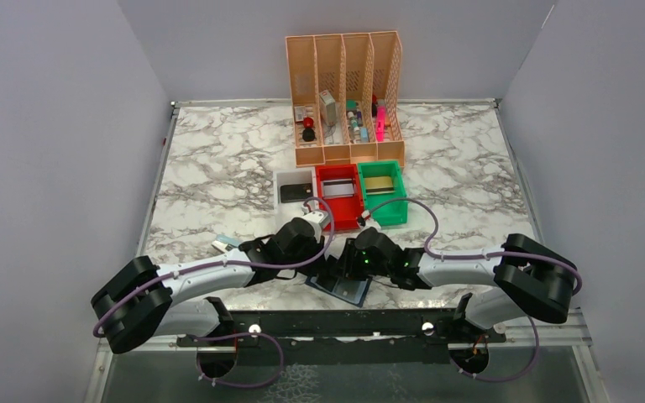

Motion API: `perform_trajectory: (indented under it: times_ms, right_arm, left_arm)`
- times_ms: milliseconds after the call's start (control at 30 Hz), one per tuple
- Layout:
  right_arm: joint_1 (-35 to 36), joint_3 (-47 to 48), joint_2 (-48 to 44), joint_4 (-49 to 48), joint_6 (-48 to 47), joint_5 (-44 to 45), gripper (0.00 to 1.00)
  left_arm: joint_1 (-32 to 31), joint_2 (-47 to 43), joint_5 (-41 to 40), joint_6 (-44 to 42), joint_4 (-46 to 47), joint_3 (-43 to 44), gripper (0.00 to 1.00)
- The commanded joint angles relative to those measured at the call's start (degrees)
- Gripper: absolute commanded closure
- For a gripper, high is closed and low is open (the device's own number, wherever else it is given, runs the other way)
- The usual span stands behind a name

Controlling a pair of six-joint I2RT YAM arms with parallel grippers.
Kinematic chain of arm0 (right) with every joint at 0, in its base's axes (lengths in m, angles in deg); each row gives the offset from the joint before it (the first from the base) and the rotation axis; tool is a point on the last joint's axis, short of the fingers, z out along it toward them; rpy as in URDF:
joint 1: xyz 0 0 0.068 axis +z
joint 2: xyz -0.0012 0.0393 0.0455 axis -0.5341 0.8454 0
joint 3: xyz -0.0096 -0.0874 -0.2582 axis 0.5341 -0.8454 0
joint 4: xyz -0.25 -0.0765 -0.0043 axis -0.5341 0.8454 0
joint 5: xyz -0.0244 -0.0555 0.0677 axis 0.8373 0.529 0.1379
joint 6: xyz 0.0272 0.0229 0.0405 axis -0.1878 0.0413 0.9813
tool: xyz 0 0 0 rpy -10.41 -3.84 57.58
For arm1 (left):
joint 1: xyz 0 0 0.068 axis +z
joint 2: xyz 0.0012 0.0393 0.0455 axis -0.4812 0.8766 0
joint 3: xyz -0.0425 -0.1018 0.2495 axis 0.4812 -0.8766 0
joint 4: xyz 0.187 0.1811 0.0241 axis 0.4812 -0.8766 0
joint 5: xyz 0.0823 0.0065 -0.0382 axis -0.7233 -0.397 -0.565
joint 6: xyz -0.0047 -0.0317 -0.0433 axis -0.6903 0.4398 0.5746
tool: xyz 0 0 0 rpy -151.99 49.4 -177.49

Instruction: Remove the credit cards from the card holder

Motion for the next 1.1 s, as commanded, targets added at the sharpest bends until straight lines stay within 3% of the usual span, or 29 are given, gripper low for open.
perform_trajectory:
  times_ms: [0,300,733,967,1067]
  right_arm:
    - [0.32,-1.07,0.20,-1.30,1.19,1.20,0.71]
    - [0.33,-2.46,-1.18,-1.66,2.20,2.08,0.75]
    - [0.33,-2.74,-1.37,-1.44,2.31,2.37,0.76]
    - [0.33,-2.47,-2.23,-0.13,2.41,2.71,0.76]
    - [0.37,-1.88,-4.03,2.86,2.48,4.25,0.72]
  left_arm:
    - [-0.27,0.22,3.78,0.70,3.83,-0.77,0.86]
    - [-0.21,0.49,6.08,0.77,4.90,-1.49,0.93]
    - [-0.30,4.06,8.81,-0.10,4.54,0.23,0.87]
    - [-0.30,2.99,9.56,0.48,5.60,0.10,1.00]
    - [-0.30,2.82,9.39,0.71,5.81,-0.22,1.00]
